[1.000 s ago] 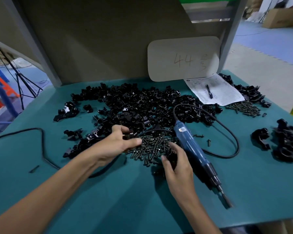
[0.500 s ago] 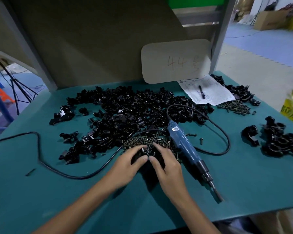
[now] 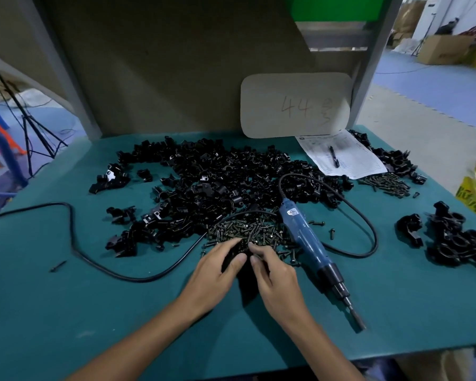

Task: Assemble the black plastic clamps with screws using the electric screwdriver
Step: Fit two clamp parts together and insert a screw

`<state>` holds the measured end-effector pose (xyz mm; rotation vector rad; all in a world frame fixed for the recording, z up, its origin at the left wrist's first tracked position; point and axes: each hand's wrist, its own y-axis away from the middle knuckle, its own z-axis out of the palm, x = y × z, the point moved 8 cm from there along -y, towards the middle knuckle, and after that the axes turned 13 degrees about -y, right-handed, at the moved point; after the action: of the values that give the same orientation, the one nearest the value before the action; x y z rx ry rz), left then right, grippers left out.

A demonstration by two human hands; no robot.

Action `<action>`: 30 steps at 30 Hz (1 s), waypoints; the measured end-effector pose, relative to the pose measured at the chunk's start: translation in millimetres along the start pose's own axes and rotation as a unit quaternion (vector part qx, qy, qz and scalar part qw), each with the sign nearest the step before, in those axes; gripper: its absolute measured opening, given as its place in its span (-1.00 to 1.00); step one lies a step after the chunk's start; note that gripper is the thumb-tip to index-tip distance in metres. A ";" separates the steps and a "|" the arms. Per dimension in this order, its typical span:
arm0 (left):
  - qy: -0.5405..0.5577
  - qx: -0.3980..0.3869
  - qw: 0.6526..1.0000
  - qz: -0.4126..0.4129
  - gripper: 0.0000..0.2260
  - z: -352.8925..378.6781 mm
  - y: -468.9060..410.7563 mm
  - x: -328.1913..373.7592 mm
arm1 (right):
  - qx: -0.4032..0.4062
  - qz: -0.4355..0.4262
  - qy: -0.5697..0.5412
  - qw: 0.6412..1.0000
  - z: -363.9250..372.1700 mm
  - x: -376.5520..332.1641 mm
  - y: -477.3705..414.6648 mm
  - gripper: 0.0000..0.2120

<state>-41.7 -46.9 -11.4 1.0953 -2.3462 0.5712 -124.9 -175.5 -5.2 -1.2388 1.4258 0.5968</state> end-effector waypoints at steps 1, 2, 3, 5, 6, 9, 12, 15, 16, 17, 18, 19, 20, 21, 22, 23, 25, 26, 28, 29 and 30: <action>-0.001 -0.003 1.000 0.001 -0.39 0.7 0.4 0.4 | 0.002 0.002 -0.005 1.000 0.1 0.8 -0.7 -0.81; 0.000 -0.006 1.000 0.003 -0.39 1.6 1.1 0.9 | 0.003 0.003 -0.013 1.000 0.4 1.2 -1.1 -0.85; 0.003 -0.008 1.000 0.007 -0.40 2.5 1.3 1.4 | 0.004 0.002 -0.020 1.000 0.5 1.0 -1.3 -0.86; 0.011 -0.009 1.000 0.011 -0.43 3.3 1.8 2.3 | 0.001 -0.002 -0.025 1.000 1.4 -0.6 -1.2 -0.84; 0.015 -0.008 1.000 0.011 -0.44 2.8 1.9 2.3 | -0.002 -0.004 -0.026 1.000 2.0 -1.0 -1.4 -0.83; 0.027 -0.004 1.000 0.013 -0.47 1.5 1.0 1.3 | -0.006 -0.004 -0.033 0.999 2.8 0.1 -1.5 -0.82; 0.045 -0.001 0.999 0.016 -0.49 0.2 -0.2 0.4 | -0.013 0.002 -0.045 0.999 3.4 1.3 -1.8 -0.86; 0.048 0.001 0.999 0.019 -0.50 -0.5 -1.2 -0.5 | -0.018 0.004 -0.054 0.998 3.8 0.2 -2.1 -0.85; 0.051 0.001 0.999 0.019 -0.52 -0.5 -1.4 -0.7 | -0.017 0.004 -0.057 0.998 3.7 -0.6 -1.9 -0.83; 0.054 0.001 0.998 0.019 -0.53 -0.6 -1.7 -0.7 | -0.017 0.003 -0.059 0.998 3.5 -1.2 -1.7 -0.82; 0.056 0.000 0.998 0.021 -0.55 -0.6 -1.8 -0.5 | -0.017 0.003 -0.061 0.998 3.4 -1.6 -1.6 -0.81; 0.057 0.000 0.998 0.021 -0.56 -0.7 -1.7 -0.2 | -0.016 0.002 -0.064 0.998 3.3 -1.9 -1.3 -0.81; 0.058 0.000 0.998 0.021 -0.56 -0.9 -1.6 -0.1 | -0.016 0.001 -0.068 0.998 3.1 -2.3 -1.1 -0.81; 0.058 0.000 0.998 0.020 -0.55 -1.3 -1.3 -0.2 | -0.015 0.000 -0.070 0.997 2.9 -2.9 -0.7 -0.81; 0.059 0.001 0.998 0.019 -0.55 -1.8 -1.0 -0.1 | -0.013 -0.001 -0.071 0.997 2.7 -3.4 -0.6 -0.80; 0.059 0.001 0.998 0.018 -0.55 -2.3 -0.7 0.1 | -0.012 -0.003 -0.071 0.997 2.4 -4.0 -0.6 -0.80; 0.061 0.001 0.998 0.018 -0.55 -3.0 -0.2 1.1 | -0.011 -0.006 -0.069 0.998 2.3 -5.3 -0.3 -0.80; 0.062 0.002 0.998 0.018 -0.55 -3.4 -0.1 1.4 | -0.011 -0.007 -0.068 0.998 2.2 -5.7 -0.3 -0.79; 0.065 0.003 0.998 0.016 -0.52 -4.3 0.1 1.4 | -0.010 -0.007 -0.066 0.998 1.9 -6.2 -0.3 -0.75; 0.066 0.004 0.998 0.016 -0.50 -4.7 0.2 1.1 | -0.010 -0.007 -0.065 0.998 1.8 -6.5 -0.2 -0.73; 0.068 0.004 0.998 0.018 -0.49 -5.0 0.1 1.1 | -0.010 -0.006 -0.063 0.998 1.9 -7.0 -0.1 -0.71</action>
<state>-41.2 -44.7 -6.8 0.9884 -2.2510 0.6486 -125.1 -171.4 0.9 -1.2031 1.3087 0.6712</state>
